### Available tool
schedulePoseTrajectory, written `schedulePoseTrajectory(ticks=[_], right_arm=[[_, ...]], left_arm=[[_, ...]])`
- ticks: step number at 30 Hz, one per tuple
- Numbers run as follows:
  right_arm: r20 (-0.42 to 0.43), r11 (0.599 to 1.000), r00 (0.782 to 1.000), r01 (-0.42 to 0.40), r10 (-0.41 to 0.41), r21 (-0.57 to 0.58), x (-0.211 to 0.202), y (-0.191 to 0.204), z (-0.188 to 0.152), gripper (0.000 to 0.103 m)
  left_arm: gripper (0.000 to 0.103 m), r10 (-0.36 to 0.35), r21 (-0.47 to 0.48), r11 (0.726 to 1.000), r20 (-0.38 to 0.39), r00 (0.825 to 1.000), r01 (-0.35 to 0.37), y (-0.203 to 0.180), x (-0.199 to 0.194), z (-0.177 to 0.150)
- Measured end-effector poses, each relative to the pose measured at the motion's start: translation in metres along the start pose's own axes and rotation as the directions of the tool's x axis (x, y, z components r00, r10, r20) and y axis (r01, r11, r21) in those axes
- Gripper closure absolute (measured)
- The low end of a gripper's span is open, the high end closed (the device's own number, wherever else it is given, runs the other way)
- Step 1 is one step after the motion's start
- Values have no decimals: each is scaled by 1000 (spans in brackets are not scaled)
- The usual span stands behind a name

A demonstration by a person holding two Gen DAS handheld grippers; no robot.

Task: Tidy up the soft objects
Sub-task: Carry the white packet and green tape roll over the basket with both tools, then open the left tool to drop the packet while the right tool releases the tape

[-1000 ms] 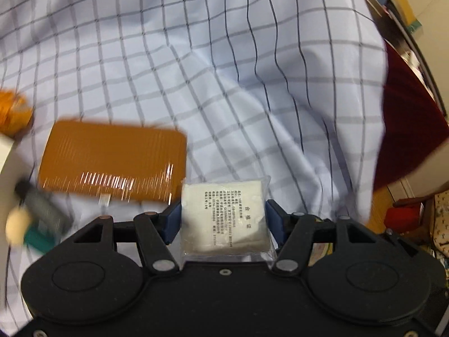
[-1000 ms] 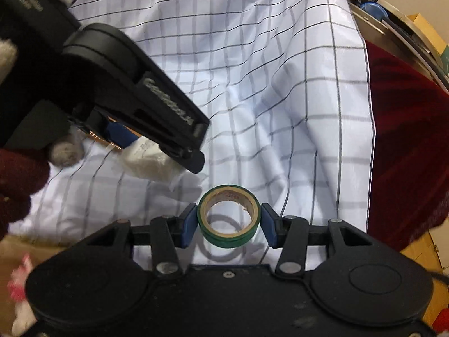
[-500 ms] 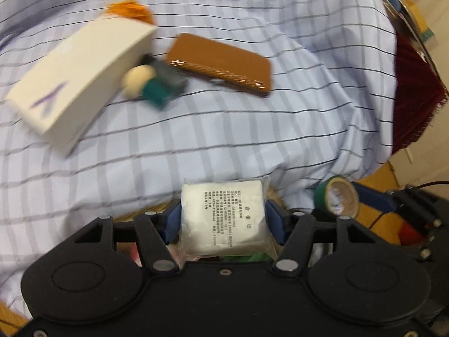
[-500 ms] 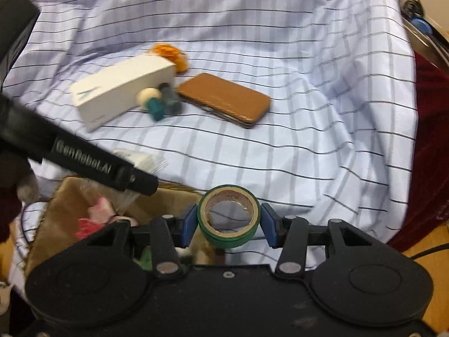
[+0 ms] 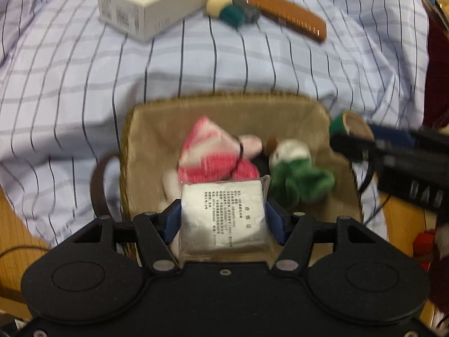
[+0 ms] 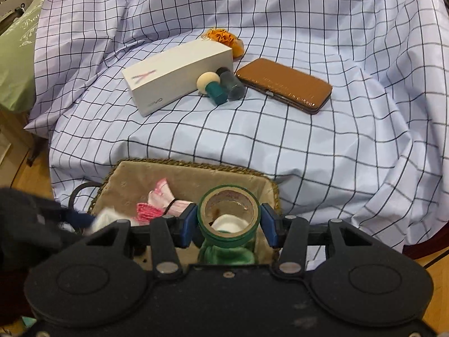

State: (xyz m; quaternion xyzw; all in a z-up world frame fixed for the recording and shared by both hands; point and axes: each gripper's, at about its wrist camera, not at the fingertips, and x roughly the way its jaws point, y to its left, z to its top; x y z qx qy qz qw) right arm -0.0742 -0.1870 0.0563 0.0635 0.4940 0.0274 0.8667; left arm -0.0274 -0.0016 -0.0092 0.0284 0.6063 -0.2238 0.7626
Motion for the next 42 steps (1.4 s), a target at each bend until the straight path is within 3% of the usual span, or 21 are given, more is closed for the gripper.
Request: schedulePoseTrajectory(ticks=[7,15,22,31,42], right_arm=[[-40,1000,999,-30,30,6,13,4,-3,56],[-48,1000,998,-30,30,7,32,10,7,55],[-53,1000,998,-28,29,11,41,14,12,55],[-62,1000,998,-5,7,31,45,8,10,55],[-42,999,999,12,-10,50,41,8,9,55]], left_arm=[[44,-20,-8,1000,-36,999,20,-10,14,-9],[41,-7,56,998,-39,999,9,-28,24,-14],[39,41,54,998,-13,999,-40,-29,21,-16],[38,35,67,997,-12,999,-34,-32,18,-19],[29,34,63,997,34,999,-36,-34,7,-21]])
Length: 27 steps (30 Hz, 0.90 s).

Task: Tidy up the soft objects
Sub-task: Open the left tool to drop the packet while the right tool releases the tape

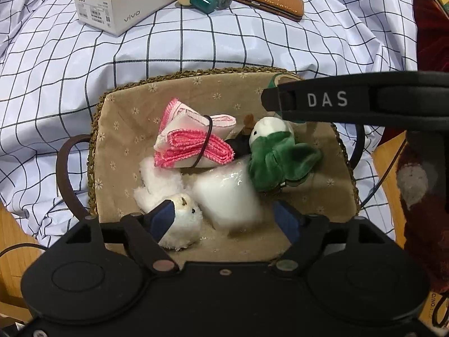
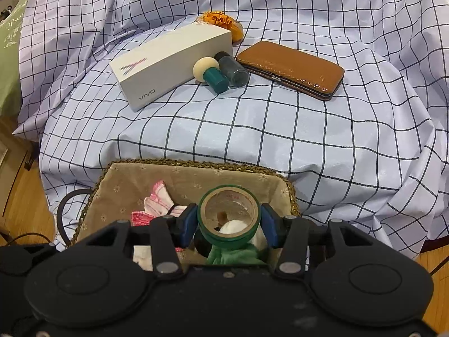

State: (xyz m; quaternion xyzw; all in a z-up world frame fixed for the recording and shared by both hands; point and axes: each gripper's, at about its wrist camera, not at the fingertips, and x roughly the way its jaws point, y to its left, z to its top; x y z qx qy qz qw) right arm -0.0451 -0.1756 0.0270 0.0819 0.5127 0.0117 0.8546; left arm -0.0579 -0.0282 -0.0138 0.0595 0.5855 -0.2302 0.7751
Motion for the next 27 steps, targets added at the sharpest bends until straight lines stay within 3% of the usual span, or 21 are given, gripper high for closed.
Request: schedulePoseTrajectory(ticks=[19,27], right_arm=[[10,1000,1000,-1,1,19,-4,0,1,49],[-19,999,999,34,-34,22,-4,0,-3,49]], left_arm=[[29,71,-49,996,34,997,-69,8,-6,0],[29,135,-70,989,60,989,-131,13,-11,0]])
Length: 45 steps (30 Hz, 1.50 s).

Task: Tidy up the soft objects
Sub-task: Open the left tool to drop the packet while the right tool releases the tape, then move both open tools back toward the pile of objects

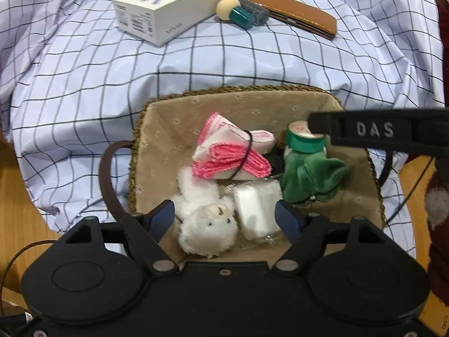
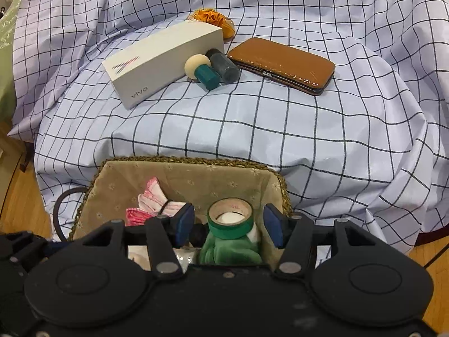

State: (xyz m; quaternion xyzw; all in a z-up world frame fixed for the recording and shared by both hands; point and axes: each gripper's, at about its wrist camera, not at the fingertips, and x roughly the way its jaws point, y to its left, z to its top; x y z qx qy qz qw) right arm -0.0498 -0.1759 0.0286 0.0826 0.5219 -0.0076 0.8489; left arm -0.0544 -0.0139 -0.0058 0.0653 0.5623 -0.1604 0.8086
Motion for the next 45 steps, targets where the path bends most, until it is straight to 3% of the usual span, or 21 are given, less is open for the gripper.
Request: schedulePoseTrajectory(ticks=[8,31,45], right_arm=[[-27,999,999,34,-35,-14,0,2,-3,47],[-59,999,998,20,-22,-32,2,2,-4,45],[-54,999,999,-12,10,-47,2,4,17,44]], left_arm=[[29,37,-39,999,16,999,-36,8,0,4],[29,58,-71,996,27,998,-56,20,5,15],[28,59,-70,996,90,994,-53,31,2,48]])
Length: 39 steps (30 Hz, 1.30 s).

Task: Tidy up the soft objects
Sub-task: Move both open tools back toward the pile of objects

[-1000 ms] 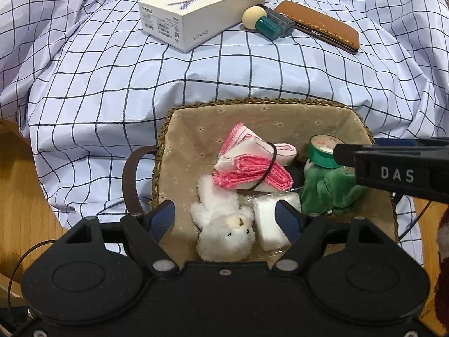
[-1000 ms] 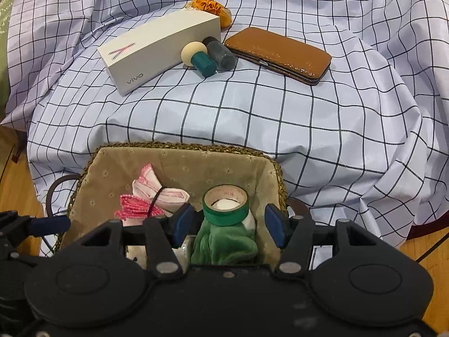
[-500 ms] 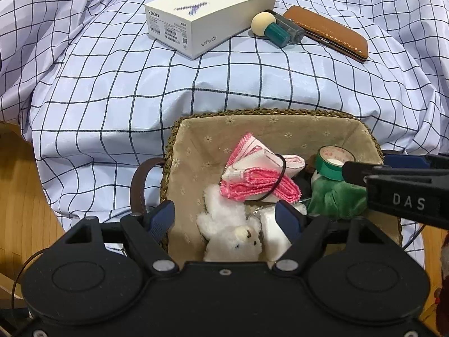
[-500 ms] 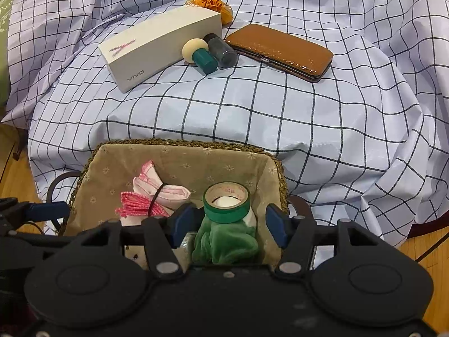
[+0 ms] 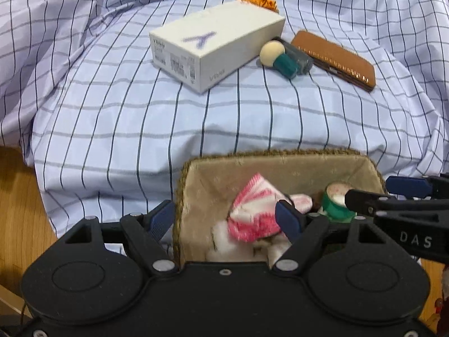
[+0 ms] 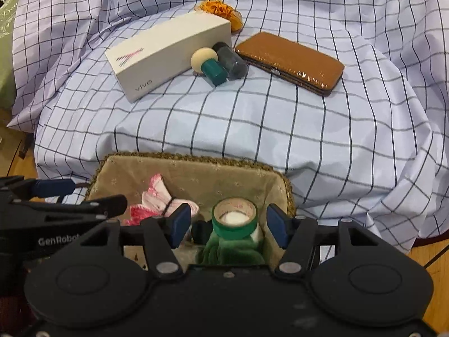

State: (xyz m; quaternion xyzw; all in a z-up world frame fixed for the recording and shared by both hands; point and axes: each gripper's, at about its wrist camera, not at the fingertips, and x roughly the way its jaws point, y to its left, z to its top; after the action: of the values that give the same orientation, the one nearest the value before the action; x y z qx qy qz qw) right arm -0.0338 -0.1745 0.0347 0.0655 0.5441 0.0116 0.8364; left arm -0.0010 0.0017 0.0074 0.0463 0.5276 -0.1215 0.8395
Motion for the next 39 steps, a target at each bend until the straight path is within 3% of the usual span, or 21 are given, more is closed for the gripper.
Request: schedulePoseTrajectory(ticks=[12,20,26,33,39], right_arm=[[116,1000,993,-9,12,-23,-12,-12,73,42],[241,999,970,-35,39,-19,-14,-14,149,32],[298,1000,954,-26,27,-8,9,-14,211,27],[250,996,966,-84,72,36,58,-11,282,25],[150,986,983,-126,110,106,116,-6,323,22]], left_arm=[[27,-3,28,1000,118,993,-1,10,-8,57],[23,14,46,999,179,984,-23,19,-4,95],[23,21,46,998,202,979,-31,27,2,126],[22,39,37,998,217,975,-48,36,13,169],[22,54,-1,998,205,977,-55,50,27,194]])
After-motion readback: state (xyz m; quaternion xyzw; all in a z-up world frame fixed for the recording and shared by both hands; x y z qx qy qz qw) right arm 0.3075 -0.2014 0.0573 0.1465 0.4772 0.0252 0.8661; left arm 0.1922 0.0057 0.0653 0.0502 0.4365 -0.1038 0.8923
